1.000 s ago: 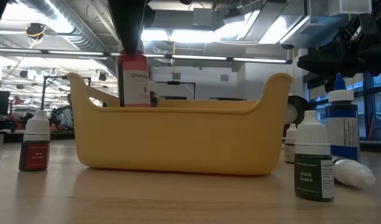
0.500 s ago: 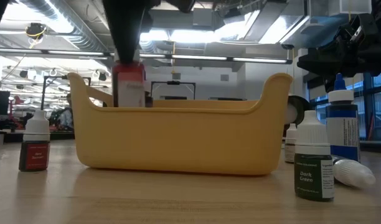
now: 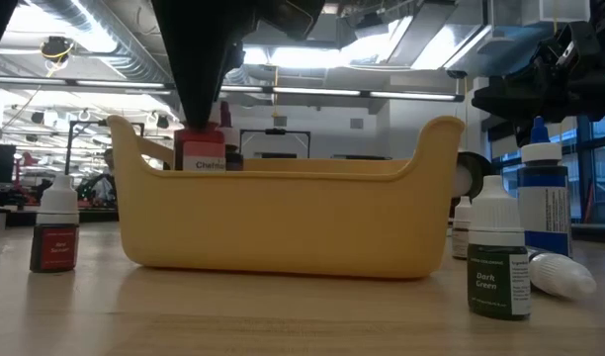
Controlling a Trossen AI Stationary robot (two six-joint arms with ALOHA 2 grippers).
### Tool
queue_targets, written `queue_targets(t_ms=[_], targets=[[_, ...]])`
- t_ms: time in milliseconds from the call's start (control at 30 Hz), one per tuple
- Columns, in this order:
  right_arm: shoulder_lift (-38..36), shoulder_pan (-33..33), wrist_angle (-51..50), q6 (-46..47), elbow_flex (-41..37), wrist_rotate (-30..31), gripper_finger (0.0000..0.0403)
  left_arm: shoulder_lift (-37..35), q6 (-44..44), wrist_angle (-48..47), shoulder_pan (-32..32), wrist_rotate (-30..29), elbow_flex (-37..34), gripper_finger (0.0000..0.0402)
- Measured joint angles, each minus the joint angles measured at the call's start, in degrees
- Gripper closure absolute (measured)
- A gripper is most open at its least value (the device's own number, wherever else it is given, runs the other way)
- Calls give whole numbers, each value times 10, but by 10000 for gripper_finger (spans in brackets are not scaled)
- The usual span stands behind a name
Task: Pick & Place food coloring
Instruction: Put the large pink food coloring bottle in the yellow bin, then put the large orange food coloring bottle in the yellow bin
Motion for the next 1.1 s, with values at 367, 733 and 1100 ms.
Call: queue_targets(t_ms=[367, 733, 1100], targets=[[0, 0, 0, 0, 0, 0, 337, 0, 9, 0, 0, 0, 0, 252], [0, 0, 0, 0, 0, 0, 337, -51, -11, -41, 3, -5, 0, 253], [0, 0, 0, 0, 0, 0, 337, -183, -71, -99, -56, -162, 1, 256]])
